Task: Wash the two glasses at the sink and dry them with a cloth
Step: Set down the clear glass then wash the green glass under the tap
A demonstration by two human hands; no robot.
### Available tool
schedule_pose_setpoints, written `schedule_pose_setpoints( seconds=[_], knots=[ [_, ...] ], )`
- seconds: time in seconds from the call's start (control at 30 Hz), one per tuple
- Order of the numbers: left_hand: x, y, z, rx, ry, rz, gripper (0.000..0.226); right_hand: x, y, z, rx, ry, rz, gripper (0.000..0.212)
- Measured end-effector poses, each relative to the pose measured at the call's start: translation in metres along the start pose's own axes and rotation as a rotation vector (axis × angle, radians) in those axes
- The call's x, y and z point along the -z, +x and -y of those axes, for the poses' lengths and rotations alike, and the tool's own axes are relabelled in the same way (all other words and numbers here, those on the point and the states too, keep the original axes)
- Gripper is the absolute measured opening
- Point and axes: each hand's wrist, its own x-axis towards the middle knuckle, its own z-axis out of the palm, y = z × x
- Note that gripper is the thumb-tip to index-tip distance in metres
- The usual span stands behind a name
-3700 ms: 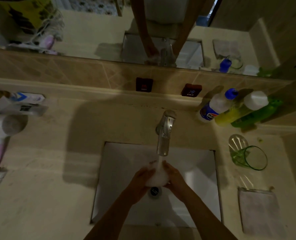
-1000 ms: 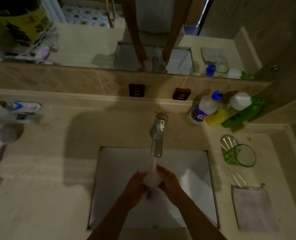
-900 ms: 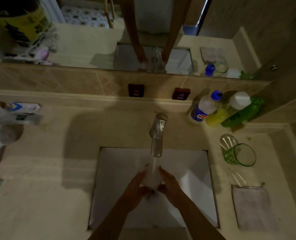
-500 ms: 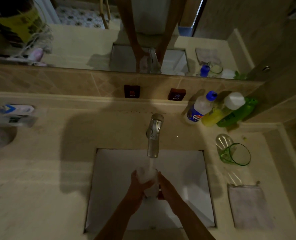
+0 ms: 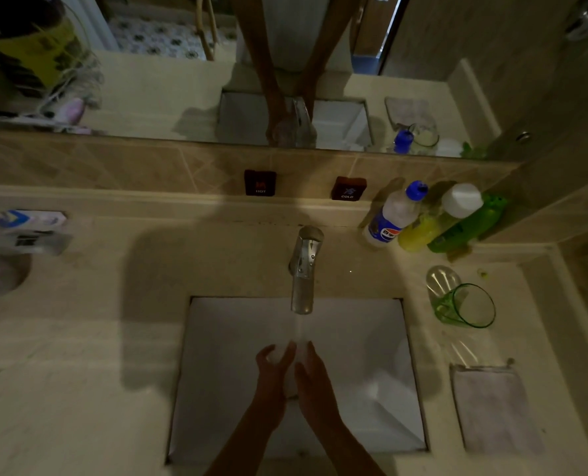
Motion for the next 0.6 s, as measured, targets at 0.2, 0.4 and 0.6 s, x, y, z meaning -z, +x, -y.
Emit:
schedule_pose_setpoints(
  seconds=[0.2, 0.4, 0.6],
  knots=[
    [-0.002, 0.002, 0.006, -0.074, -0.058, 0.029, 0.049, -0.015, 0.008, 0.007, 0.049, -0.281, -0.129, 0.047],
    [0.001, 0.003, 0.006, 0.062, -0.042, 0.033, 0.057, -0.007, 0.030, 0.025, -0.282, -0.016, 0.069, 0.038],
    [-0.001, 0.001, 0.012, 0.185, -0.187, 0.058, 0.063, 0.005, 0.023, 0.024, -0.301, 0.127, 0.144, 0.045]
  ],
)
